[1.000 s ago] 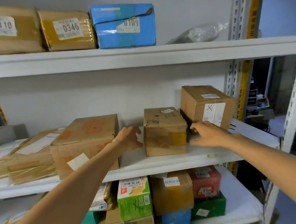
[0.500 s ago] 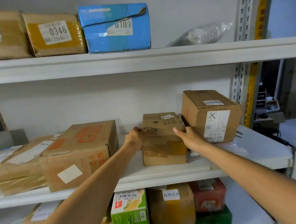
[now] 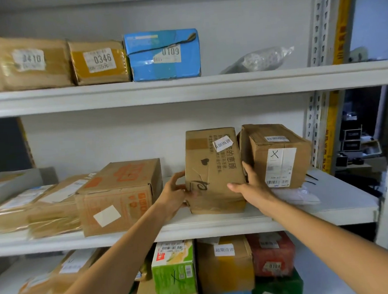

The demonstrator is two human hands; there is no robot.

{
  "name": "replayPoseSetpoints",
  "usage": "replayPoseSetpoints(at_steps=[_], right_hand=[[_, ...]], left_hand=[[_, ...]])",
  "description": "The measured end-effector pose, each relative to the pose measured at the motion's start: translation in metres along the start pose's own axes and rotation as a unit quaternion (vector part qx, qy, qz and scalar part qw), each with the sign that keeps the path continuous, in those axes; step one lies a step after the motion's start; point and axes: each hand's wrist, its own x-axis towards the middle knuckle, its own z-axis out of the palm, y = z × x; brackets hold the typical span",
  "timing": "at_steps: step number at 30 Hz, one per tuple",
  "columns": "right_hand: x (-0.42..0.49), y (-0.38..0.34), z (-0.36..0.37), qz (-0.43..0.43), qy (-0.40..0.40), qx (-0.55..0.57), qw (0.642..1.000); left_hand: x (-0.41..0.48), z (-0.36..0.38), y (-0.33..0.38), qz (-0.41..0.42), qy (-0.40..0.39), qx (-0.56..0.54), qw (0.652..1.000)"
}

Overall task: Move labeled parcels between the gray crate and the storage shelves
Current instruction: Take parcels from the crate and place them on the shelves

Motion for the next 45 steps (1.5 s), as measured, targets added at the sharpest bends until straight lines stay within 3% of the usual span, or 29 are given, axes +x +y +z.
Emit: replayPoseSetpoints(at_steps=[7, 18, 30, 39, 45], right_hand=[[-0.021, -0.008, -0.003, -0.069, -0.006, -0.091, 0.993], [-0.05, -0.006, 0.015, -0.099, 0.046, -0.161, 0.981], [-0.119, 0.003, 0.042, -0.044, 0.17, -0.189, 0.966], [-0.207, 0.026, -0.026, 0.006, 0.28, -0.172, 0.944], [-0.31, 0.042, -0.076, 0.053, 0.378, -0.19, 0.905]], left_hand=[[-0.019, 0.004, -0.008, 0.063, 0.048, 0.015, 0.997], [-0.047, -0.013, -0.009, 0.159, 0.067, 0.112, 0.979], [-0.053, -0.018, -0.031, 0.213, -0.076, 0.047, 0.973], [-0.094, 0.083, -0.031, 0.172, -0.217, -0.031, 0.96], [-0.14, 0.179, -0.044, 0.203, -0.333, -0.028, 0.92]])
